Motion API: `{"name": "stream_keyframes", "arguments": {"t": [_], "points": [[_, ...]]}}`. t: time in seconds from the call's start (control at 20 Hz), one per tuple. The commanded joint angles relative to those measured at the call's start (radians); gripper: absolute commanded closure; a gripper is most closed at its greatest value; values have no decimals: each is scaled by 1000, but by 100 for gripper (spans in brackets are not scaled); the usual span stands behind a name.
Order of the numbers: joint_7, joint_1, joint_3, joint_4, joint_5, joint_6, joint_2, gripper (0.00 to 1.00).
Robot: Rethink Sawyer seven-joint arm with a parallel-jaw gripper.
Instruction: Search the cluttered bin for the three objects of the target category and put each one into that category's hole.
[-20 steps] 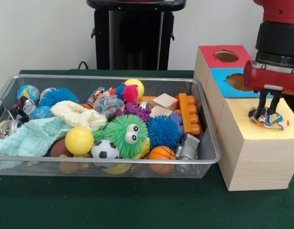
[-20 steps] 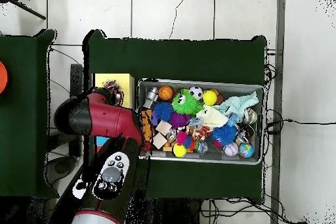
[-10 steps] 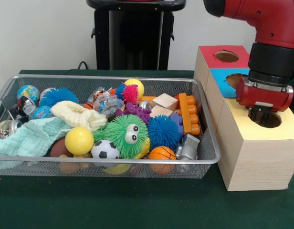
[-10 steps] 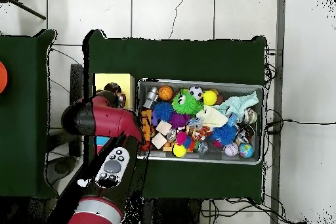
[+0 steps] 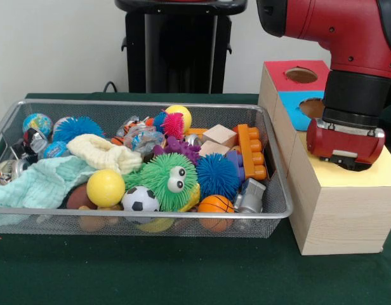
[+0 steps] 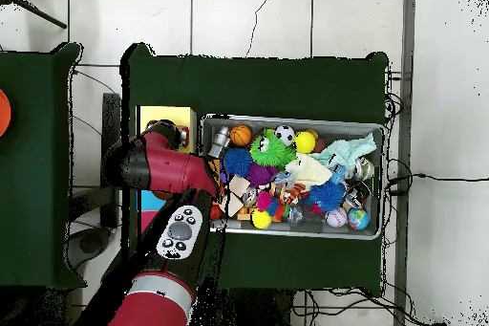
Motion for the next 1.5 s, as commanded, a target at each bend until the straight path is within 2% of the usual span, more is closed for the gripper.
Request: {"name": "stream_keyframes", "arguments": {"t": [0.05, 0.15, 0.2, 0.35, 0.65, 0.7, 0.85, 1.3, 1.35, 1.5], "points": [[217, -28, 77, 12, 33, 41, 105, 100], [194, -24, 62, -9, 23, 88, 103, 100], [187, -33, 75, -11, 18, 97, 101, 0], [219, 5, 14, -34, 43, 122, 126, 0], [196, 0, 17, -44, 22, 101, 127, 0], [215, 16, -9, -48, 35, 97, 136, 0], [220, 21, -21, -56, 40, 127, 140, 0], [199, 10, -12, -74, 26, 131, 146, 0], [202, 13, -16, -73, 23, 113, 147, 100], [215, 20, -24, -70, 31, 102, 148, 100]]}}
